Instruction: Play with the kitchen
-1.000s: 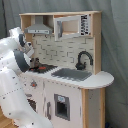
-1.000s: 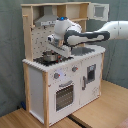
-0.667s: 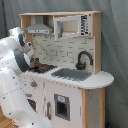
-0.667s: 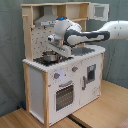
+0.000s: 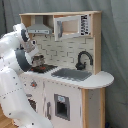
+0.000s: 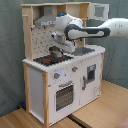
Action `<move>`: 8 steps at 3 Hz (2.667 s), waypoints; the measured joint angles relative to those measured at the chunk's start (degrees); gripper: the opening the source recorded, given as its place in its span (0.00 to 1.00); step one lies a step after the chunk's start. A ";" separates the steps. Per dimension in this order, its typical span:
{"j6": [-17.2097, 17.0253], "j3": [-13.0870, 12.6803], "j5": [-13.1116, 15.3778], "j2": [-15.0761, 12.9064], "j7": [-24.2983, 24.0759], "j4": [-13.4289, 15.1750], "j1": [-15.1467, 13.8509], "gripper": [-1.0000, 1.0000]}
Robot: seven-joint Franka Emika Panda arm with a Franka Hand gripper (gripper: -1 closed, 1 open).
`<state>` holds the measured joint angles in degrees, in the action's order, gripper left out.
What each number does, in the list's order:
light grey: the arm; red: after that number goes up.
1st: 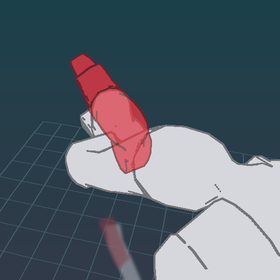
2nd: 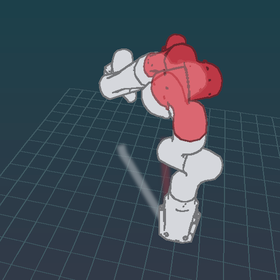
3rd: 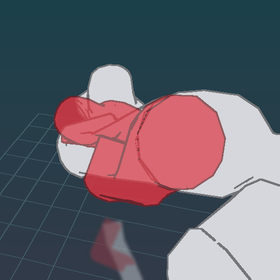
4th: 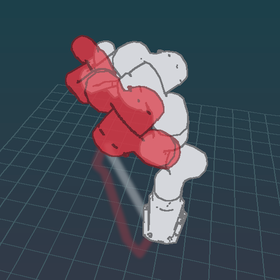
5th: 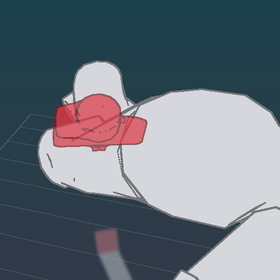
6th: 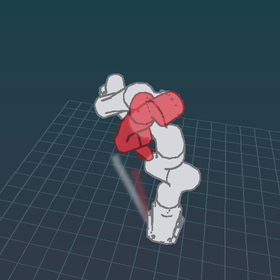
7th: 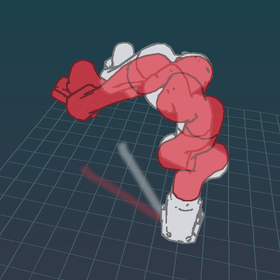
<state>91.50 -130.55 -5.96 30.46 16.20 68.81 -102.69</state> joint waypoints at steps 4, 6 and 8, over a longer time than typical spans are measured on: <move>-17.44 0.84 7.94 -8.77 -10.70 3.75 0.30 0.00; -17.84 0.84 12.30 -14.12 -15.81 12.34 0.85 0.00; -15.19 1.11 17.67 -20.55 -17.72 18.73 -0.14 0.00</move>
<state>76.30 -129.44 11.70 9.91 -1.52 87.54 -102.83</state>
